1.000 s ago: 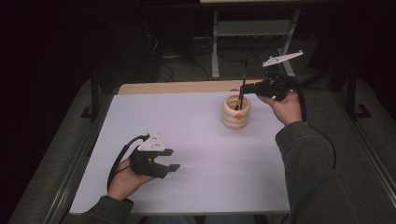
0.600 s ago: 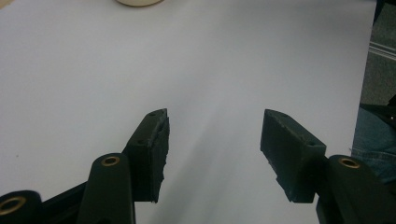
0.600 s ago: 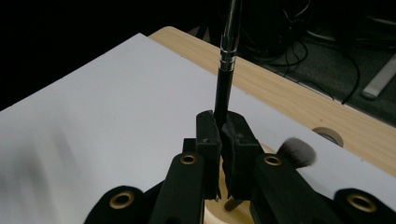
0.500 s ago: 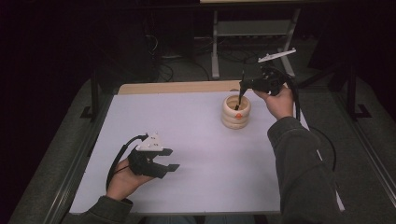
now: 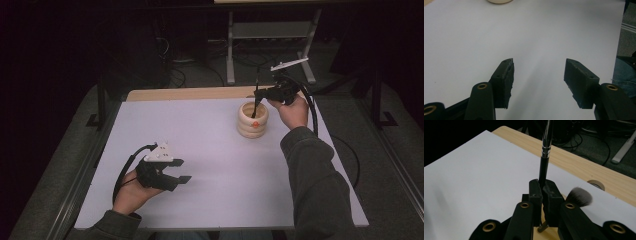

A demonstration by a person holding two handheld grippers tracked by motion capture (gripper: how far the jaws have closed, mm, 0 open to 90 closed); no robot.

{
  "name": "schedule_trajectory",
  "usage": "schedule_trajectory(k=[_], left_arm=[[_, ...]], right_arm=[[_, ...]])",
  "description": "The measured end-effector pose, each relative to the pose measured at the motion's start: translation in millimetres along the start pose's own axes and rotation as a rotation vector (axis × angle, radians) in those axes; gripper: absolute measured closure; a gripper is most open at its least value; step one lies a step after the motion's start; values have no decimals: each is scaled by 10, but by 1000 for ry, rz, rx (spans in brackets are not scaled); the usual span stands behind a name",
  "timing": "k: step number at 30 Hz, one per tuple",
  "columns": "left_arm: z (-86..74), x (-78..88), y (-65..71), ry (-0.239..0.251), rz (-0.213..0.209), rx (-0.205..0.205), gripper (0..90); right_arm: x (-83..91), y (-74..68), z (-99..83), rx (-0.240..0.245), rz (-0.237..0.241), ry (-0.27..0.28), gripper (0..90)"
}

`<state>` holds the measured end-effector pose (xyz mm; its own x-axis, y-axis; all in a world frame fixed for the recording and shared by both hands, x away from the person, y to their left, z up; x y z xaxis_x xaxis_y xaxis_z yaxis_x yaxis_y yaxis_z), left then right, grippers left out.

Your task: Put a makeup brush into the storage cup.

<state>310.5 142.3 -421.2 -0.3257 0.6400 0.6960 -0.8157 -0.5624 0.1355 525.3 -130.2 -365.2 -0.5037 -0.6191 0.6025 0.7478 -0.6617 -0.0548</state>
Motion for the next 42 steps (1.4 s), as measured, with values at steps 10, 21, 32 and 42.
schedule_trajectory(k=[10, 21, 32, 42], left_arm=[[-14, 13, -21, -12, 10, -11, 401], [3, 6, 11, 6, -5, 8, 399], [2, 13, 0, 7, -7, 4, 400], [4, 13, 3, 8, -11, 5, 397]], right_arm=[[-111, -15, -80, -15, 7, -6, 846], [-174, -15, -209, -25, 8, -13, 845], [-284, -40, -332, -30, 18, -31, 845], [-331, -56, -410, -42, 20, -49, 841]])
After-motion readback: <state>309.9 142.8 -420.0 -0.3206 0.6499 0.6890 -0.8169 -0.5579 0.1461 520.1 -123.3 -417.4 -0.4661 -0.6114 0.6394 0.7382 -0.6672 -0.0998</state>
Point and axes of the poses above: each handheld gripper's, and its own axes: x roughly backward along the jaws, z roughly out of its top, y roughly to its right, the point moved 9 cm from there along -x, roughly forward along the jaws, and after that the axes turned 11 degrees about x, right-handed, at the moved point
